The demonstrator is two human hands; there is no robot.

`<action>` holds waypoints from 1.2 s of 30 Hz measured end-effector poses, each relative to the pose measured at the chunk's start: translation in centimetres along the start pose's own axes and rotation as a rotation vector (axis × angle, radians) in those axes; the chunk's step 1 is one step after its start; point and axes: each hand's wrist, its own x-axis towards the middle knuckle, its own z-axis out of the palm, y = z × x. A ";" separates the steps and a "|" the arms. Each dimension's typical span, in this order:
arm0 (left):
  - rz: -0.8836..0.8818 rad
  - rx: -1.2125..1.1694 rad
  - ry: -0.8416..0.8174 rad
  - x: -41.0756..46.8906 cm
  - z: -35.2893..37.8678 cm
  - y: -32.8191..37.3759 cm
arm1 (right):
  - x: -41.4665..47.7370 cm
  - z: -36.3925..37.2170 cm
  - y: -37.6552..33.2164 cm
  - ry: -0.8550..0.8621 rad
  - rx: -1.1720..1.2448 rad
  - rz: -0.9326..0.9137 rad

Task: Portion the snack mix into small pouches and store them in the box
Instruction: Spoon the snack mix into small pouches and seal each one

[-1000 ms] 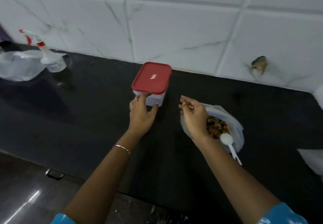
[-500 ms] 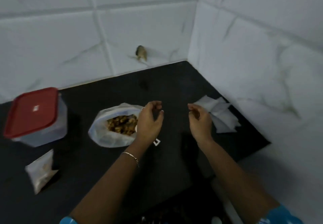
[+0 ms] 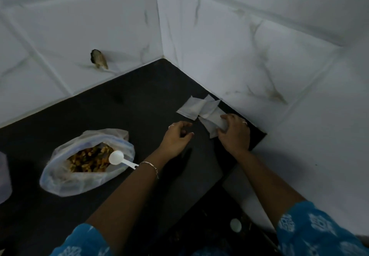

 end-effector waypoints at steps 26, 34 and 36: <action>-0.093 -0.728 0.063 -0.4 -4.1 6.1 | 1.6 -6.9 -6.5 0.005 0.823 -0.066; -0.097 -0.744 0.150 -5.9 -10.6 3.5 | 0.0 -4.0 -13.5 -0.248 0.912 -0.177; -0.122 -0.753 0.241 -7.6 -12.1 2.2 | -0.7 -2.5 -15.7 -0.293 0.921 -0.193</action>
